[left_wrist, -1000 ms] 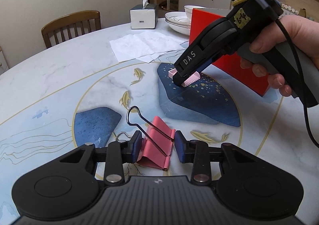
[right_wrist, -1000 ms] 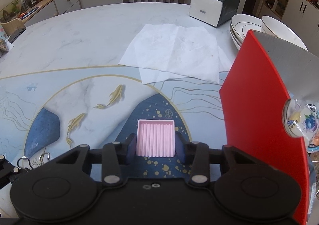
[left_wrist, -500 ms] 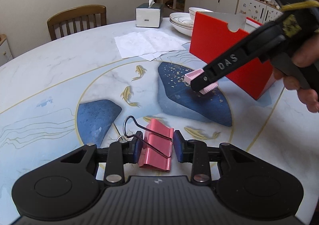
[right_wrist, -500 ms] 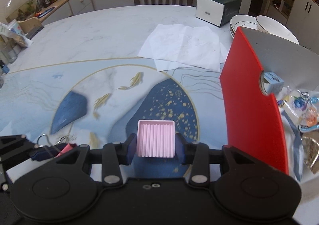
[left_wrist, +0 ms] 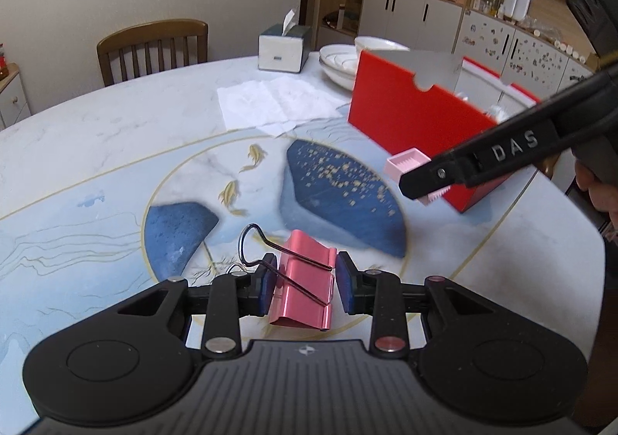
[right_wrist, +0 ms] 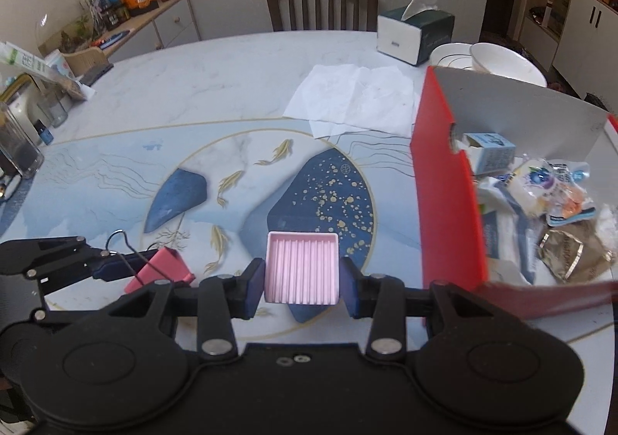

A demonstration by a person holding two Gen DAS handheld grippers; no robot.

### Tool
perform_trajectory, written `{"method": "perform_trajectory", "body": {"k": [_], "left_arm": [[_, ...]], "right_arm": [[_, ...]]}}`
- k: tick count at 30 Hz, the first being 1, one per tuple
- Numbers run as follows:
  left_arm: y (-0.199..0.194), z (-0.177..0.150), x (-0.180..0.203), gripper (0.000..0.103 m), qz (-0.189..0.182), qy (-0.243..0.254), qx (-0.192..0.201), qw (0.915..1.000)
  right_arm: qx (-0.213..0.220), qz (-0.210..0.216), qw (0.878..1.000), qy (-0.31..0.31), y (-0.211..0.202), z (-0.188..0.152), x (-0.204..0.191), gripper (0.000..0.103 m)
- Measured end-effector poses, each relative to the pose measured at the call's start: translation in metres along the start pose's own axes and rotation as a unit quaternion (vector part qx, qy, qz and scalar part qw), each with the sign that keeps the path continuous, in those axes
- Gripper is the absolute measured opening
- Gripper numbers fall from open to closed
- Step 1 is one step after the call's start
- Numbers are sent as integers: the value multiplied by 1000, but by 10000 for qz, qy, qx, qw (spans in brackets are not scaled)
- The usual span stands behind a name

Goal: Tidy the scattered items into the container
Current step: 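Carry the pink clip and pink tray over the red box with both tools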

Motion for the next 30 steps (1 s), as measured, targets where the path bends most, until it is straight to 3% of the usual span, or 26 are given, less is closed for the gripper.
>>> {"method": "perform_trajectory", "body": {"k": [17,30], "left_arm": [[-31,50,71,31,-307,162,448,9984],[-19,94,132,31,-411,389,736,9957]], "right_arm": [[506,78,9987,5,-70,-5,36,40],[739,-58,9972,41,-99,-7,105,40]]}}
Point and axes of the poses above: each gripper's, at about its wrist camera, not at the fingertips, and y roughly the way its jaws point, x to its right, z to its top, the point moved 7 cm from there along y, roughly the way its jaws point, and after that the axes turned 5 degrees about -y, right-handed, at the moved point
